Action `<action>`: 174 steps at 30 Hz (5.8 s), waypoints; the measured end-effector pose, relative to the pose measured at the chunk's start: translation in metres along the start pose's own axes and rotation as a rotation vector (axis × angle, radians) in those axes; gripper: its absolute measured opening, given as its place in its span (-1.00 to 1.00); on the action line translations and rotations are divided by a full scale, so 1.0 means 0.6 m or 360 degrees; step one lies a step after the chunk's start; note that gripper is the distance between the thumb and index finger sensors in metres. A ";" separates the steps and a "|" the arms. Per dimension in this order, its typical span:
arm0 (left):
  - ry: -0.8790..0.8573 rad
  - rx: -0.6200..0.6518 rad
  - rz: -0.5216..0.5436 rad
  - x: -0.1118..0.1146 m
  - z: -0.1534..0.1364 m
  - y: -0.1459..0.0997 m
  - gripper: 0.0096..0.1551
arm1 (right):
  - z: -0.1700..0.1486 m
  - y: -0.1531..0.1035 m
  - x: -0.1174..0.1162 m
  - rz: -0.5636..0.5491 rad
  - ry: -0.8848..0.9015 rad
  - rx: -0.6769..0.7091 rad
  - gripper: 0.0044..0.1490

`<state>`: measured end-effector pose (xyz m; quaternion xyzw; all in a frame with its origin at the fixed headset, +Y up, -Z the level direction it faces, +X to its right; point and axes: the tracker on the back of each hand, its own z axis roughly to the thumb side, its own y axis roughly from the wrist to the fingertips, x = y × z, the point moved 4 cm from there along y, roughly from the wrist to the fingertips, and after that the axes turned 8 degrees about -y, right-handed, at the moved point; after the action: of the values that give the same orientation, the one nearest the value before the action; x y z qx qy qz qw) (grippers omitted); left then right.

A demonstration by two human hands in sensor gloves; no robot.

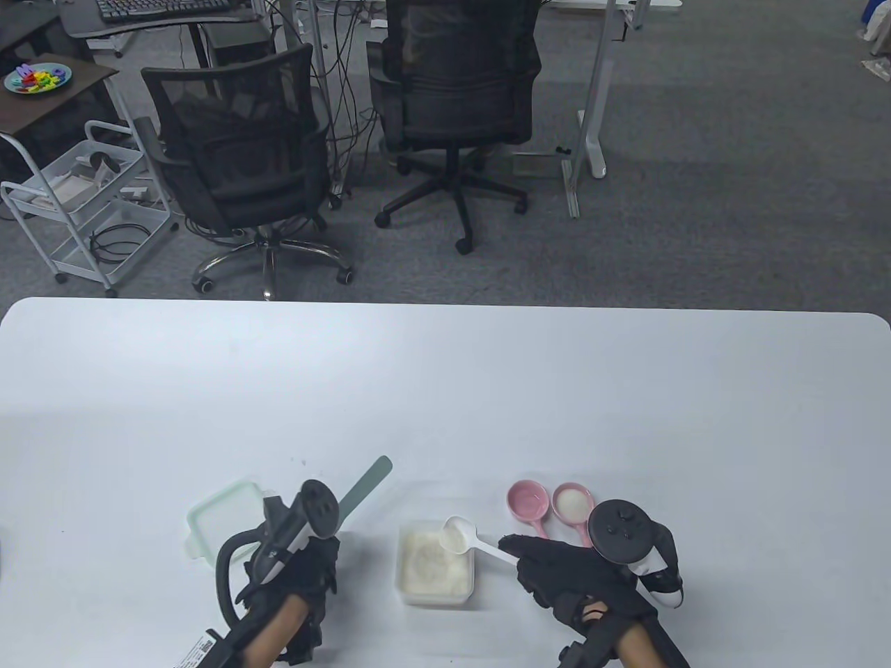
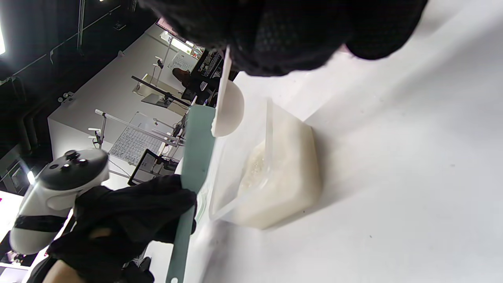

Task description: Scoop white sugar with coffee spoon and level it off using dessert spatula

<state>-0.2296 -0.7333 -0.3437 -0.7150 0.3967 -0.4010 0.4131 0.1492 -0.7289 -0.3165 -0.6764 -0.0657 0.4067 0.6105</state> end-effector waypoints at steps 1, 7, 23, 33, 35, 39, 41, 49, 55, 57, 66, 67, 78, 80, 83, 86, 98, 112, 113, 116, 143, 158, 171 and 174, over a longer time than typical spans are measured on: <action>-0.0066 -0.0002 -0.0021 -0.006 -0.008 0.002 -0.43 | 0.000 0.000 0.000 0.0001 0.0003 0.0000 -0.37; -0.0312 -0.0055 -0.0155 -0.021 -0.055 0.023 -0.41 | -0.001 0.000 0.000 0.0006 0.0011 -0.0012 -0.37; -0.0297 0.0661 -0.0726 0.082 0.118 -0.095 -0.41 | 0.001 0.004 -0.009 0.0052 0.0021 -0.0012 -0.36; -0.0299 0.0590 -0.0736 0.079 0.104 -0.083 -0.41 | 0.005 0.004 -0.010 0.0101 0.0124 0.0058 -0.35; -0.0267 0.0554 -0.0681 0.071 0.094 -0.077 -0.41 | 0.003 0.003 -0.008 0.0103 0.0130 0.0051 -0.35; -0.0246 0.0484 -0.0613 0.058 0.075 -0.061 -0.41 | 0.000 0.003 -0.007 0.0109 0.0139 0.0028 -0.35; -0.0253 0.0466 -0.0617 0.056 0.070 -0.057 -0.42 | -0.001 0.002 -0.007 0.0107 0.0139 0.0021 -0.35; -0.0202 0.0452 -0.0536 0.050 0.068 -0.057 -0.41 | -0.003 -0.001 0.000 0.0089 0.0112 0.0002 -0.35; 0.0002 0.0464 -0.0226 0.027 0.076 -0.068 -0.41 | -0.004 -0.006 0.009 0.0061 0.0037 -0.0019 -0.35; -0.0002 0.0480 -0.0194 0.024 0.078 -0.070 -0.42 | -0.004 -0.009 0.016 0.0040 -0.0014 -0.0022 -0.35; 0.0119 0.0473 -0.0307 0.050 0.084 -0.067 -0.42 | -0.005 -0.017 0.028 0.0047 0.0109 0.0036 -0.35; 0.0058 0.0504 -0.0232 0.044 0.086 -0.069 -0.42 | -0.005 -0.017 0.029 0.0048 0.0113 0.0038 -0.35; 0.0078 0.0469 -0.0290 0.037 0.081 -0.071 -0.43 | -0.003 -0.016 0.027 0.0051 0.0117 0.0052 -0.35; 0.0012 0.0437 -0.0205 0.026 0.073 -0.065 -0.40 | -0.003 -0.016 0.027 0.0052 0.0115 0.0052 -0.35; 0.0013 0.0354 -0.0020 0.010 0.058 -0.055 -0.39 | -0.003 -0.016 0.026 0.0054 0.0114 0.0048 -0.35; 0.0104 0.0243 0.0106 0.008 0.045 -0.040 -0.36 | -0.003 -0.015 0.025 0.0052 0.0105 0.0041 -0.35; 0.0324 0.0065 -0.0075 0.056 0.035 -0.005 -0.32 | -0.004 -0.012 0.019 0.0073 0.0065 0.0016 -0.35; 0.0304 0.0105 0.0065 0.036 0.037 -0.022 -0.17 | -0.003 -0.011 0.015 0.0092 0.0065 0.0016 -0.35; 0.0248 0.0156 0.0132 0.029 0.041 -0.029 -0.12 | -0.002 -0.010 0.014 0.0095 0.0066 0.0017 -0.35; 0.0174 0.0362 0.0246 0.016 0.060 -0.047 0.03 | -0.002 -0.010 0.012 0.0107 0.0072 0.0024 -0.35; 0.0378 0.0557 0.0268 0.026 0.087 -0.068 0.10 | -0.126 -0.077 0.158 -0.0539 0.0060 -0.0585 -0.34; 0.0389 0.0530 0.0195 0.030 0.086 -0.066 0.10 | -0.128 -0.073 0.152 -0.0543 -0.0200 -0.0771 -0.38; 0.0391 0.0528 0.0190 0.032 0.086 -0.065 0.11 | -0.121 -0.077 0.155 -0.0588 -0.0141 -0.0702 -0.35; 0.0391 0.0527 0.0188 0.032 0.086 -0.064 0.11 | -0.117 -0.080 0.159 -0.0642 -0.0085 -0.0650 -0.32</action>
<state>-0.1669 -0.7233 -0.3214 -0.5586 0.4139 -0.5199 0.4964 0.2760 -0.7156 -0.3246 -0.7478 -0.2953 0.2730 0.5283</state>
